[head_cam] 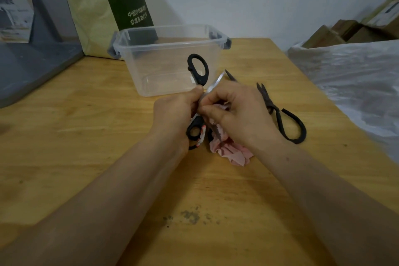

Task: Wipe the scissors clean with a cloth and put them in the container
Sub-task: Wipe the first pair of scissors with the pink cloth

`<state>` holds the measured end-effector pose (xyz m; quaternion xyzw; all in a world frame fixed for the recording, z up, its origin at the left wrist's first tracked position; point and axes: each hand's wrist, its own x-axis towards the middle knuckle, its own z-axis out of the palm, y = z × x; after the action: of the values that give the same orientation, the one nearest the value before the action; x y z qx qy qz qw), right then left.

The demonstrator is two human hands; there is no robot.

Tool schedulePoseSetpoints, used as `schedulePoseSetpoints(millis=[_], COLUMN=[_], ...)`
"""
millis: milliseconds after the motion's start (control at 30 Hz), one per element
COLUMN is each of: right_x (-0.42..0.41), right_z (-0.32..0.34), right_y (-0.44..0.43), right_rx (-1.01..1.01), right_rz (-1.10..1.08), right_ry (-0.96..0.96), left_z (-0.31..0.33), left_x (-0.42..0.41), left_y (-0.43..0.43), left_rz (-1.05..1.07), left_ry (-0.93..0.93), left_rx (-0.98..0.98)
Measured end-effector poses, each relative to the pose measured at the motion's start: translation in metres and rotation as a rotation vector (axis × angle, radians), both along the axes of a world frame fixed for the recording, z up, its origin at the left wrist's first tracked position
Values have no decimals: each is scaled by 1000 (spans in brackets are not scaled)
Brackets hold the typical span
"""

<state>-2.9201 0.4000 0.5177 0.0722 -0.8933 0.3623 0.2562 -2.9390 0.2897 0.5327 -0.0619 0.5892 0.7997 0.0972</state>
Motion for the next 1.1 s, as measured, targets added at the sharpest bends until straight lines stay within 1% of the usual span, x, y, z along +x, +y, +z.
schedulePoseSetpoints(millis=[67,167,233,267,333,367,467,533,600,633,733,900,967,1033,1100], right_x=[1,-2,-3,-3,-1,1,9,11,10,9,7,7,6,6,6], right_z=[-1,1,4,7,11,13,15,15,15,15,15,19,20,22,23], right_y=[0,0,3,6,14,19,24,25,25,26,32,39,45,49,50], right_rx=[12,1,-83,-174,-373,-441,-615,-633,-603,-585,-554,-526,-522,-536,-507], right_rz=[45,-62,-154,-178,-160,-120,82,169,175,150,78,15,-94,-206,-286], right_ry=[-8,25,33,13,-62,-124,-381,-486,-504,-490,-424,-390,-285,-108,54], left_z=[-1,-2,-1,0,0,0,-1,-1,1,1,1,0,0,-1,-2], left_x=[-1,-2,-1,0,-1,-3,-8,-8,-6,-6,-7,-7,-7,-7,-7], left_y=[0,1,2,2,0,-1,-3,-2,-1,-1,-2,-2,-2,-2,-3], left_rz=[-9,-20,-10,-5,7,17,57,40,-15,-48,-118,-116,-114,-110,-105], left_ry=[-16,2,18,27,47,50,40,33,28,31,55,54,75,93,107], left_rx=[7,3,11,14,24,34,70,101,151,158,97,53,37,24,22])
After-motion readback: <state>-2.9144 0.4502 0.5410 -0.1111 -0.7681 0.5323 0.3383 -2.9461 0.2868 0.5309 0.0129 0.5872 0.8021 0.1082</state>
